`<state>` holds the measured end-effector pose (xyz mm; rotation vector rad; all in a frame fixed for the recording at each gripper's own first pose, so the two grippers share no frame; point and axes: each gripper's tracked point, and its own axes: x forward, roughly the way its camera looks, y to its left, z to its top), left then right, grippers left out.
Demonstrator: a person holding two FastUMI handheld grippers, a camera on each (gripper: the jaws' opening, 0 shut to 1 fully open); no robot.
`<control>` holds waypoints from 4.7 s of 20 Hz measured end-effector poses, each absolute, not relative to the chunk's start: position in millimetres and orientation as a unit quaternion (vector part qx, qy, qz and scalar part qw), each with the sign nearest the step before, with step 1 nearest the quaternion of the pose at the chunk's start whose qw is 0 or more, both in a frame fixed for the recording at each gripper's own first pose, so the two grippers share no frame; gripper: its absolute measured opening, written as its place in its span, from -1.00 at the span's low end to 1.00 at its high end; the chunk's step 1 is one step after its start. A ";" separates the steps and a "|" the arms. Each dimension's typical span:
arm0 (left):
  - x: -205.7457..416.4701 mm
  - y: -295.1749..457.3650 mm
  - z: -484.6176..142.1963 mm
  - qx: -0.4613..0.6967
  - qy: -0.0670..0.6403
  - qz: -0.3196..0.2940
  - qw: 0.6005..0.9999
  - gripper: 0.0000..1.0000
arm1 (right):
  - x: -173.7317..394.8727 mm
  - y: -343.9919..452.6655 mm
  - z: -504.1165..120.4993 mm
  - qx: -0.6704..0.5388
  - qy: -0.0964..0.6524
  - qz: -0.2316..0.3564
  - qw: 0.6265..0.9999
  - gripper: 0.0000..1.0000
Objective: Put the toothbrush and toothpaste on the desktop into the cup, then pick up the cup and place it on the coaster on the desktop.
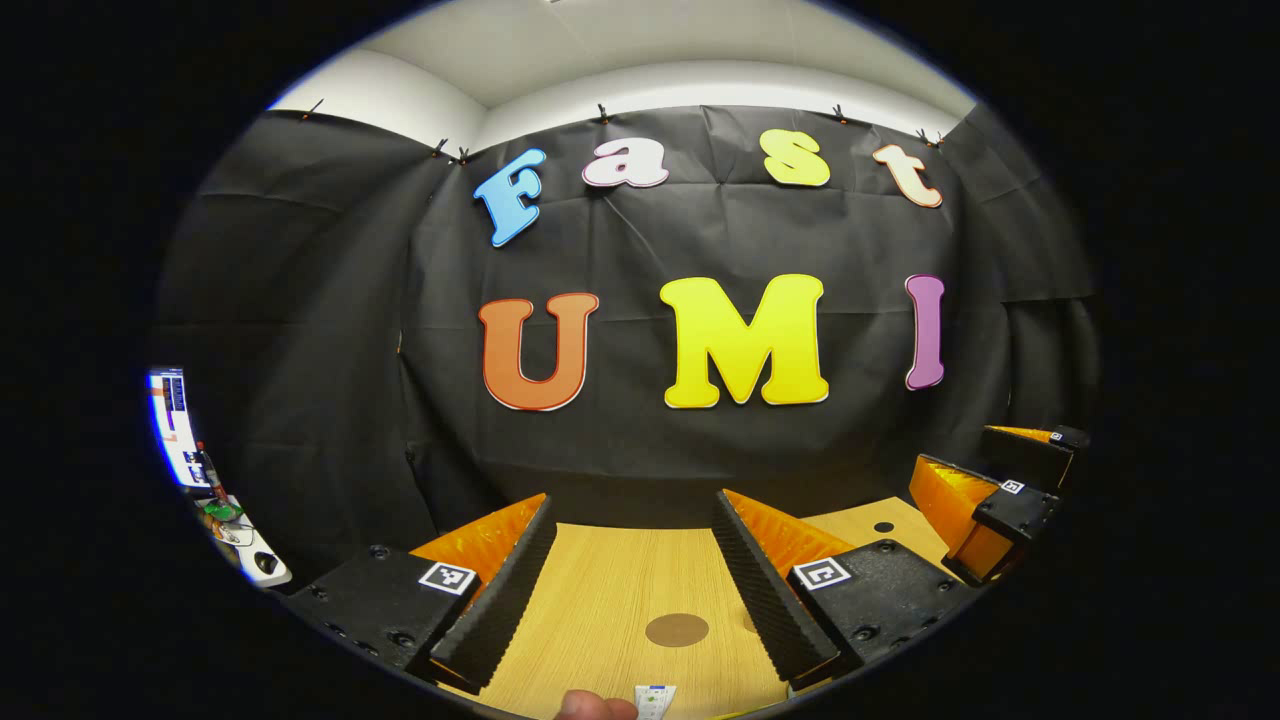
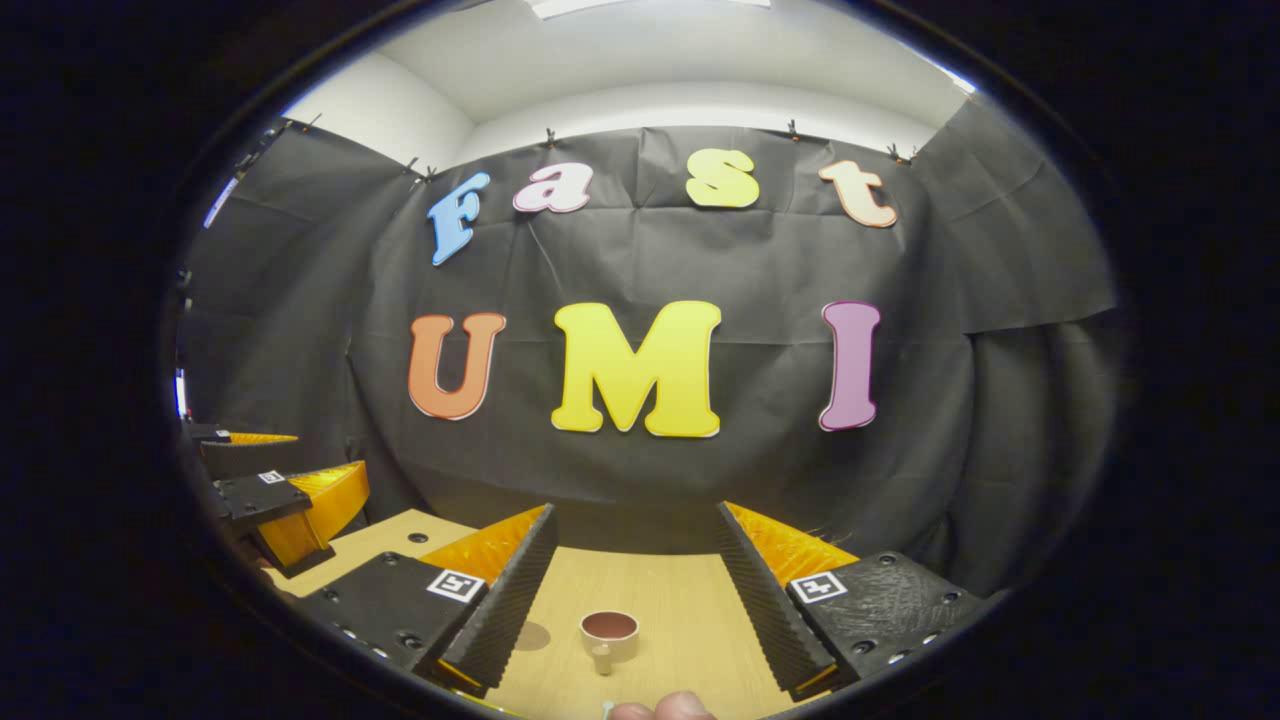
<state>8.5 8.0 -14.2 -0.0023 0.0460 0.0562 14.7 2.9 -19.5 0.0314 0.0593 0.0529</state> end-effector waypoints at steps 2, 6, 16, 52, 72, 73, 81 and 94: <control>9.4 8.5 -21.2 0.003 0.030 0.028 0.999 0.98 | 13.7 1.5 -28.6 0.014 0.041 0.027 0.999 0.96; 4.0 5.5 -36.5 0.008 0.049 0.024 0.999 0.98 | 11.4 -7.0 -42.2 0.017 0.061 0.020 0.998 0.84; -20.8 -8.6 -118.1 0.011 0.155 -0.005 0.988 0.99 | -5.3 -1.3 -113.4 0.010 0.160 0.036 0.986 0.90; -122.4 -26.0 -362.5 0.017 0.475 -0.054 0.878 0.98 | -98.8 40.7 -385.8 0.012 0.536 0.057 0.842 0.57; -122.3 -40.0 -371.5 -0.006 0.505 -0.062 0.861 -0.17 | -82.1 41.8 -389.0 0.033 0.543 0.051 0.837 -0.89; -122.2 -39.1 -369.8 -0.010 0.507 -0.063 0.860 -0.21 | -82.8 40.2 -386.4 0.031 0.540 0.049 0.840 -0.89; -110.2 -32.7 -334.8 -0.037 0.501 -0.071 0.862 -0.45 | -70.2 43.2 -349.3 0.035 0.503 0.070 0.861 -0.99; -67.1 -17.1 -284.3 -0.052 0.472 -0.061 0.878 -0.45 | 85.9 55.7 -230.2 0.052 0.314 0.068 0.946 -0.99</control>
